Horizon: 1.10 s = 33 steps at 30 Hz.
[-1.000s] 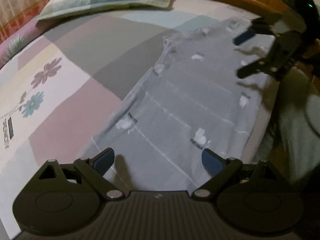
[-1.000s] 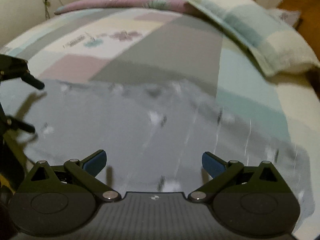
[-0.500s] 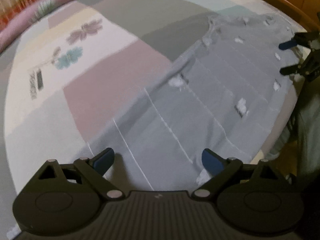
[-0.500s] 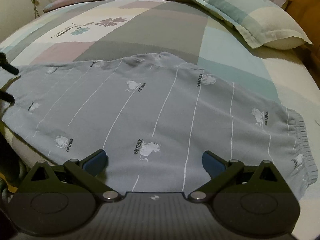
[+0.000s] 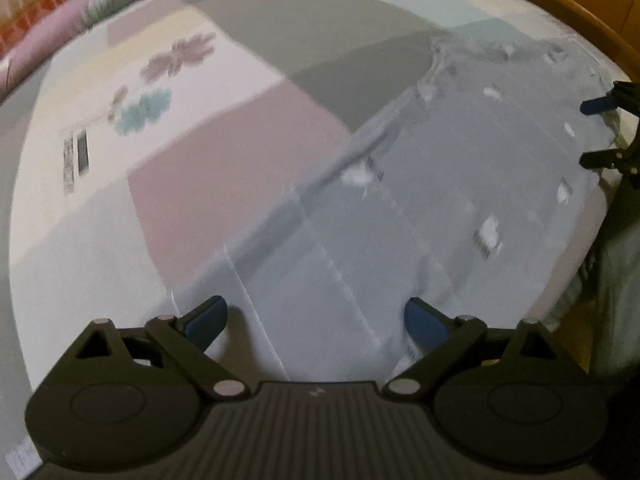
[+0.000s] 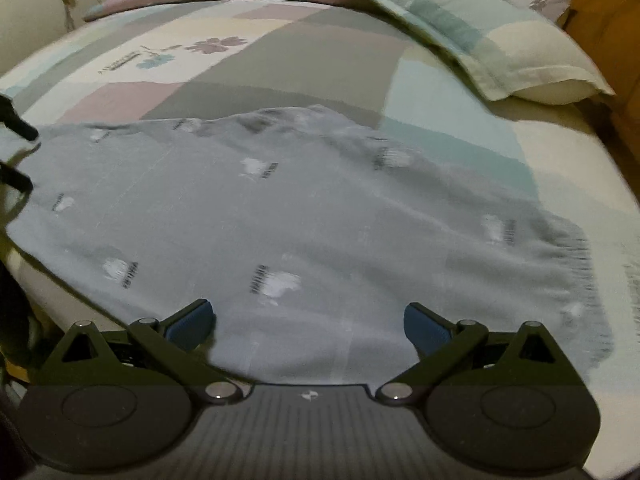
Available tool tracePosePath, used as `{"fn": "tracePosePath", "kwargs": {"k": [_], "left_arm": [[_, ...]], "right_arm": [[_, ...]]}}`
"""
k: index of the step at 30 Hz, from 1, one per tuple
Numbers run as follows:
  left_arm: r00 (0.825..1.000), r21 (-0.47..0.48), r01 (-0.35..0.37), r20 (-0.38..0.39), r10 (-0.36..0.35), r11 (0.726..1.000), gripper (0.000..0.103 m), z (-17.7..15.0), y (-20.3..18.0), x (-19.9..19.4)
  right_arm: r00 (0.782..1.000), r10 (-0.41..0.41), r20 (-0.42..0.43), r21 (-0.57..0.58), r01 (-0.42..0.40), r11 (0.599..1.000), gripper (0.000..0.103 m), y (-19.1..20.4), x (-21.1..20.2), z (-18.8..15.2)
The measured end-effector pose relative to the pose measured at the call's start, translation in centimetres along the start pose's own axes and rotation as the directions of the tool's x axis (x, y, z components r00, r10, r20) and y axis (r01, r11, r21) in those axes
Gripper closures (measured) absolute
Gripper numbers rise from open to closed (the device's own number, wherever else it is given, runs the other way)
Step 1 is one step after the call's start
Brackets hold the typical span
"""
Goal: Fold clothes
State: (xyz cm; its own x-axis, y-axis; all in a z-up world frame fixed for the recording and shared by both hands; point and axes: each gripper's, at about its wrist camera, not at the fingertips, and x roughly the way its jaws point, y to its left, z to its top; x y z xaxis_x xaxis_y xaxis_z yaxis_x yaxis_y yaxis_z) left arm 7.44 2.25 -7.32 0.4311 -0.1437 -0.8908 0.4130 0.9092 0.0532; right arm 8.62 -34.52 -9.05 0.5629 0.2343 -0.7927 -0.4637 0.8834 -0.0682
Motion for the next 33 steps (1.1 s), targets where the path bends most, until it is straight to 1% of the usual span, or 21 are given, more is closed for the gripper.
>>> {"fn": "tracePosePath", "kwargs": {"k": [1, 2, 5, 8, 9, 11, 13, 15, 18, 20, 21, 23, 24, 25, 29, 30, 33], "left_arm": [[0.999, 0.009, 0.030, 0.018, -0.030, 1.000, 0.008, 0.7, -0.5, -0.3], [0.997, 0.021, 0.066, 0.036, -0.067, 0.998, 0.008, 1.5, -1.1, -0.4], [0.983, 0.069, 0.162, 0.076, -0.167, 0.984, 0.008, 4.2, -3.5, -0.2], [0.969, 0.122, 0.215, 0.097, -0.227, 0.969, 0.008, 6.5, -6.0, 1.1], [0.964, 0.133, 0.231, 0.102, -0.245, 0.964, 0.008, 7.0, -6.8, 1.7], [0.958, 0.123, 0.261, 0.088, -0.272, 0.958, 0.008, 7.7, -7.8, 3.2], [0.961, 0.107, 0.264, 0.052, -0.270, 0.959, 0.008, 8.1, -8.3, 4.7], [0.968, 0.117, 0.242, 0.034, -0.247, 0.963, 0.008, 8.1, -8.6, 5.4], [0.968, 0.123, 0.238, 0.046, -0.245, 0.963, 0.008, 8.3, -8.6, 5.0], [0.970, 0.109, 0.233, 0.044, -0.239, 0.966, 0.008, 8.3, -8.1, 5.1], [0.971, 0.101, 0.230, 0.042, -0.235, 0.968, 0.008, 8.3, -7.9, 5.2], [0.973, 0.088, 0.225, 0.040, -0.229, 0.970, 0.008, 8.2, -7.5, 5.5], [0.972, 0.090, 0.226, 0.045, -0.230, 0.970, 0.008, 8.0, -7.4, 5.5], [0.971, 0.096, 0.228, 0.052, -0.233, 0.969, 0.008, 7.8, -7.3, 5.5], [0.967, 0.112, 0.236, 0.068, -0.244, 0.965, 0.007, 7.5, -7.0, 5.6], [0.967, 0.112, 0.236, 0.068, -0.245, 0.965, 0.007, 7.5, -7.0, 5.6], [0.967, 0.111, 0.238, 0.070, -0.247, 0.965, 0.007, 7.5, -7.0, 5.6]], "right_arm": [[1.000, -0.019, 0.021, 0.016, 0.019, 1.000, 0.000, -0.7, -0.8, -0.1], [0.999, -0.021, 0.035, 0.040, 0.020, 0.999, 0.000, -1.4, -1.2, -0.2], [0.998, -0.038, 0.053, 0.115, 0.031, 0.993, 0.000, -3.6, -1.3, -0.4], [0.998, -0.061, 0.014, 0.133, 0.059, 0.989, 0.000, -4.9, -0.2, -1.2], [0.998, -0.063, 0.018, 0.143, 0.060, 0.988, 0.000, -5.1, -0.5, -1.4], [0.997, -0.066, 0.025, 0.163, 0.061, 0.985, 0.000, -5.5, -0.9, -1.7], [0.997, -0.070, 0.033, 0.183, 0.062, 0.981, 0.000, -6.0, -1.3, -2.0], [0.996, -0.072, 0.042, 0.203, 0.062, 0.977, 0.000, -6.4, -1.8, -2.3], [0.992, -0.033, 0.120, 0.213, 0.007, 0.977, 0.000, -6.7, -1.6, -0.3], [0.991, -0.034, 0.131, 0.207, 0.007, 0.978, 0.000, -6.8, -0.3, 1.1], [0.993, -0.041, 0.114, 0.206, 0.017, 0.978, 0.000, -6.9, 0.7, 1.6], [0.997, -0.058, 0.051, 0.213, 0.046, 0.976, 0.000, -7.5, 2.6, 1.3], [0.997, -0.070, 0.031, 0.213, 0.062, 0.975, 0.000, -7.6, 2.8, 0.7], [0.996, -0.075, 0.044, 0.197, 0.065, 0.978, 0.000, -7.5, 2.3, -0.1], [0.996, -0.089, 0.000, 0.194, 0.087, 0.977, 0.000, -7.6, 0.0, -2.1], [0.995, -0.096, -0.018, 0.193, 0.098, 0.976, 0.000, -7.6, -0.2, -2.1], [0.992, -0.123, -0.001, 0.207, 0.121, 0.971, 0.000, -7.7, -0.7, -0.4]]}}
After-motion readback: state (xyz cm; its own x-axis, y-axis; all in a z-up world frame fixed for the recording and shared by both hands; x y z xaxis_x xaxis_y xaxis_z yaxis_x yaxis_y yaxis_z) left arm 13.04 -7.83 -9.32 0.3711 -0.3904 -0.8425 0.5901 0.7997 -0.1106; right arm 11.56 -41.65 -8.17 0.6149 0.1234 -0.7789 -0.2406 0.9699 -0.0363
